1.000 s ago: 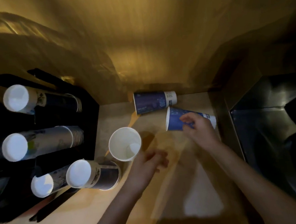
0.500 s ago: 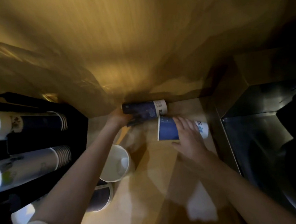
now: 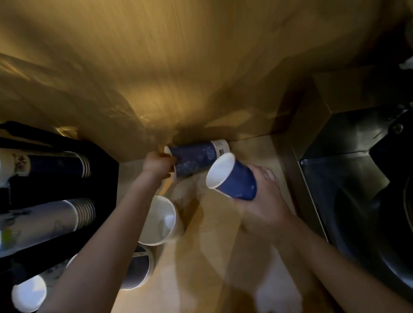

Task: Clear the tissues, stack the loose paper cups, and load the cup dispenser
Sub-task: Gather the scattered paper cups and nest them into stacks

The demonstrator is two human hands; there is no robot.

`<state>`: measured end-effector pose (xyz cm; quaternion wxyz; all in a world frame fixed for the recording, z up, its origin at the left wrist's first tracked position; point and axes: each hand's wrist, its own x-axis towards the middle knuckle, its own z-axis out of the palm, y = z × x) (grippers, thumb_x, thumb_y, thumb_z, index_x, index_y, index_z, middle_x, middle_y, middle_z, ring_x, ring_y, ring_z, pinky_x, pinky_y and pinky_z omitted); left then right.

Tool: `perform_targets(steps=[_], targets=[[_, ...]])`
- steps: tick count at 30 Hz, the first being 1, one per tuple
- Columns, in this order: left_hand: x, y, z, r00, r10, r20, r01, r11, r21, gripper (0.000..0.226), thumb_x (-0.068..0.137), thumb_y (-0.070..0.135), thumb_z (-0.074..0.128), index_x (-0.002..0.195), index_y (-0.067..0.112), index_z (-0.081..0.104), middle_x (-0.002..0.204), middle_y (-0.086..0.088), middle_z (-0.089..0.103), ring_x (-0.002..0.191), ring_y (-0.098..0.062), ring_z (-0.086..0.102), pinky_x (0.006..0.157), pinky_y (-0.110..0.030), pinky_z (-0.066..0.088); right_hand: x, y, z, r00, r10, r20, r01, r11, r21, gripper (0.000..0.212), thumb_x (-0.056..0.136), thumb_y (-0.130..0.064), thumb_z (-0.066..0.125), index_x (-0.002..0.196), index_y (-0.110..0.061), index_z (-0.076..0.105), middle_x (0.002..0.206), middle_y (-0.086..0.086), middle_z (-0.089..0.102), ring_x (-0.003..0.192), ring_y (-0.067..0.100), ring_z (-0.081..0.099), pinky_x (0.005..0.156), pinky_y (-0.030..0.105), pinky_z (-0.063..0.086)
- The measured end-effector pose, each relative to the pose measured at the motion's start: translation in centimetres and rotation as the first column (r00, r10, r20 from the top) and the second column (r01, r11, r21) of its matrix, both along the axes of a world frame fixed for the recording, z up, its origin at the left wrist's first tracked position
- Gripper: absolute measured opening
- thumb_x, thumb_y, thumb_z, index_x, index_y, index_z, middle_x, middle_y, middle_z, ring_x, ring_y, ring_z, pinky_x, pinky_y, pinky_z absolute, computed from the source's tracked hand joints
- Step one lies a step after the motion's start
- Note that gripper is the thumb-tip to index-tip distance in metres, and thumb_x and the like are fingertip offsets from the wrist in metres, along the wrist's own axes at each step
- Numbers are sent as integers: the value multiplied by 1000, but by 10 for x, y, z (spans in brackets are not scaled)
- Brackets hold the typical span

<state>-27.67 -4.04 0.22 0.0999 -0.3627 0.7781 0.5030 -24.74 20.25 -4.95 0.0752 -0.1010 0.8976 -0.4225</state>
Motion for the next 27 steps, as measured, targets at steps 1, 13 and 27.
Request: perform_targets(steps=[1, 13, 27], targets=[[2, 1, 4, 999, -8, -32, 8, 1000, -15, 13, 86, 12, 57, 73, 13, 56, 88, -15, 61, 100, -36, 61, 85, -43, 51, 4, 1, 5, 999, -43, 20, 44, 996, -71, 82, 54, -42, 78, 127, -31, 41, 128, -2, 51, 119, 16, 45, 98, 33, 41], [67, 27, 96, 695, -490, -527, -16, 722, -692, 21, 90, 16, 53, 98, 1, 66, 87, -21, 72, 81, -32, 67, 69, -31, 46, 78, -6, 2, 976, -104, 190, 149, 959, -241, 92, 51, -25, 87, 129, -25, 37, 118, -12, 49, 115, 9, 48, 95, 30, 45], [152, 61, 119, 430, -833, -348, 139, 442, -886, 18, 89, 19, 51, 91, 7, 64, 78, -11, 69, 72, -29, 66, 73, -34, 46, 91, -11, 10, 975, -99, 200, 153, 949, -275, 76, 57, -19, 86, 117, -31, 42, 98, -16, 59, 95, 8, 56, 71, 9, 41]])
